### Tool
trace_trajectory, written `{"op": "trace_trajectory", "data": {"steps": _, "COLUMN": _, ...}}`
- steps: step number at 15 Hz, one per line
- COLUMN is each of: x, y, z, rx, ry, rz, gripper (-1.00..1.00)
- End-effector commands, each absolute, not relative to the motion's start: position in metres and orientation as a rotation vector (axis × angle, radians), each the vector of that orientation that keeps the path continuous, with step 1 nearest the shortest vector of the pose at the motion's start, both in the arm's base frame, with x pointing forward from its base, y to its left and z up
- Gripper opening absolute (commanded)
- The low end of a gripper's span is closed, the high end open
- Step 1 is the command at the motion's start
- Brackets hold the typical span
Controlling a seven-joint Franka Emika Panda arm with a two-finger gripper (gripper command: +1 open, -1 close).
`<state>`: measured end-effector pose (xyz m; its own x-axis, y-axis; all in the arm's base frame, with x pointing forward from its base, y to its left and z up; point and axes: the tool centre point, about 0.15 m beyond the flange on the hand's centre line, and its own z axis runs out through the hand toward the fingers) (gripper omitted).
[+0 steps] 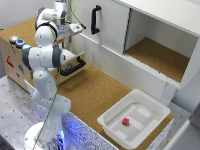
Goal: Rotate the purple block towards the left
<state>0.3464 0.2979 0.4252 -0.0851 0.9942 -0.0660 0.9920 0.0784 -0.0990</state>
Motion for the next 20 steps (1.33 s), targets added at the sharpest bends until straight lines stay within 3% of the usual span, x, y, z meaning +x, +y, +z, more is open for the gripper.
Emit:
{"op": "trace_trajectory", "data": {"steps": 1, "x": 0.326, "y": 0.319, "z": 0.397, "rx": -2.26, "ry": -2.317, "rz": 0.071, "gripper": 1.0}}
{"op": "trace_trajectory", "data": {"steps": 7, "x": 0.338, "y": 0.328, "z": 0.361, "rx": -2.246, "ry": -2.42, "rz": 0.001, "gripper": 1.0}}
{"op": "trace_trajectory", "data": {"steps": 20, "x": 0.394, "y": 0.313, "z": 0.327, "rx": -2.158, "ry": -2.265, "rz": -0.071, "gripper": 1.0}}
